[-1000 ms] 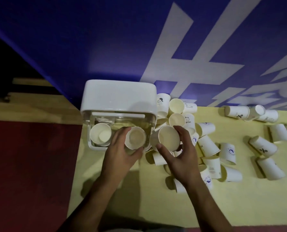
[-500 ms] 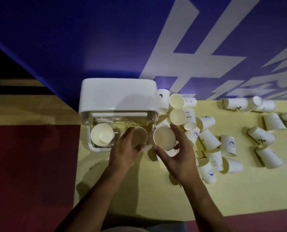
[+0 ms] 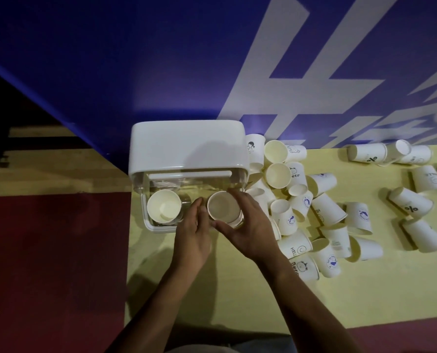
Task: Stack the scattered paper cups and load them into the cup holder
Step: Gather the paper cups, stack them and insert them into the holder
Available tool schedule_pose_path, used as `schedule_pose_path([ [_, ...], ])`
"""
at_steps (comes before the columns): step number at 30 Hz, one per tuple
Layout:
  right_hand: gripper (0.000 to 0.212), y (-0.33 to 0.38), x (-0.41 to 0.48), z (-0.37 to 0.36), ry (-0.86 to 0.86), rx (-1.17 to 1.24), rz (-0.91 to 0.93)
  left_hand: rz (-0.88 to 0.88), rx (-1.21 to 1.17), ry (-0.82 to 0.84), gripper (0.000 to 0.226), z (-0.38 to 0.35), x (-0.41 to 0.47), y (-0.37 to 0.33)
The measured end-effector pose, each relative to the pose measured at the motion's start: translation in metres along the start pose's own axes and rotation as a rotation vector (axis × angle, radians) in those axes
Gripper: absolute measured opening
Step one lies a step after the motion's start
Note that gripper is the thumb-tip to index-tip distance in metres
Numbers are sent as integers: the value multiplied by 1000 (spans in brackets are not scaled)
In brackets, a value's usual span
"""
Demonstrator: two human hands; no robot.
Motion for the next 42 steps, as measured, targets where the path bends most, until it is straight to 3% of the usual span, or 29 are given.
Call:
schedule_pose_path([
  [8,78,-26,8,-17,196,-84,-41,-100,219,37,38,-6,16,14],
  [19,81,-36,16,-15,335,-166,-28,-76,205,63,43,-11,18,21],
  [21,77,-33,11,-10,257,-122,-21,-68,223,29,42,-9,11,17],
  [25,48,-34,-14,16,-27,-44,-121,-167,308,-65,44,-4,-24,3],
  [30,32,-59,-50,58,-246,34,-265,-324,344,55,44,-34,-48,-25],
  [42,24,-139,-107,167,-386,56,-431,-522,440,193,54,-176,-47,-100],
])
Point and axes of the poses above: each hand's wrist, its own x-axis towards the middle knuckle, its own z-axis out of the back of the hand, y = z × x, the point moved 1 cm from there along x, towards the middle knuckle, and after that the axes turned 4 degrees about z, right-handed, at the moved point
